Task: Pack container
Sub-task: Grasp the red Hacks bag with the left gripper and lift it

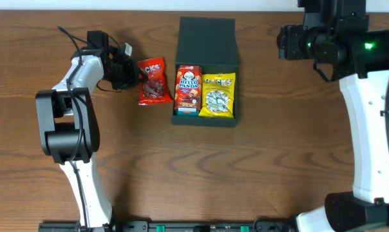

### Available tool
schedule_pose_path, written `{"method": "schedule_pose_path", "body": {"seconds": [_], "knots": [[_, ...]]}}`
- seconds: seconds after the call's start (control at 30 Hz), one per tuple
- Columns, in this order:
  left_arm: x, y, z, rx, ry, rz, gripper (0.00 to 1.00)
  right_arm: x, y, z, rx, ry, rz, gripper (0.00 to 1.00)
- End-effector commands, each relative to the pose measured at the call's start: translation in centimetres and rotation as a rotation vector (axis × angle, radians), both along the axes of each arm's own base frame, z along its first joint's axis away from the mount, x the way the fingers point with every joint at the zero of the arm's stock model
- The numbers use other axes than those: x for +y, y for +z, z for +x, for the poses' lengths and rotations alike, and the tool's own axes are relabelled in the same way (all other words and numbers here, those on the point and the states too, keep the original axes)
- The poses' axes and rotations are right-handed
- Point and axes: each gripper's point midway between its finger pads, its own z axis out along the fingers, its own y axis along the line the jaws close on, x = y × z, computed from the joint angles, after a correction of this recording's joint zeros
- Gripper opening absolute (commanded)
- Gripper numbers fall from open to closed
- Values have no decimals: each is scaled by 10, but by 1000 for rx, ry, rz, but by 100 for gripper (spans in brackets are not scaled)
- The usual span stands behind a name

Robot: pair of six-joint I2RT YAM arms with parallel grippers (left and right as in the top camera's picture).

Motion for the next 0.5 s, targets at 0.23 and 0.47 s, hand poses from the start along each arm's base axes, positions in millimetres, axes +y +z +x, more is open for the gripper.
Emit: {"method": "schedule_pose_path", "body": {"seconds": [0.23,0.47], "knots": [[-16,20,4,-10,-17,-147,6,-3,1,0,-5,5,-6,65],[-9,101,26,-121,86,-136,6,-3,1,0,-5,5,-6,64]]}}
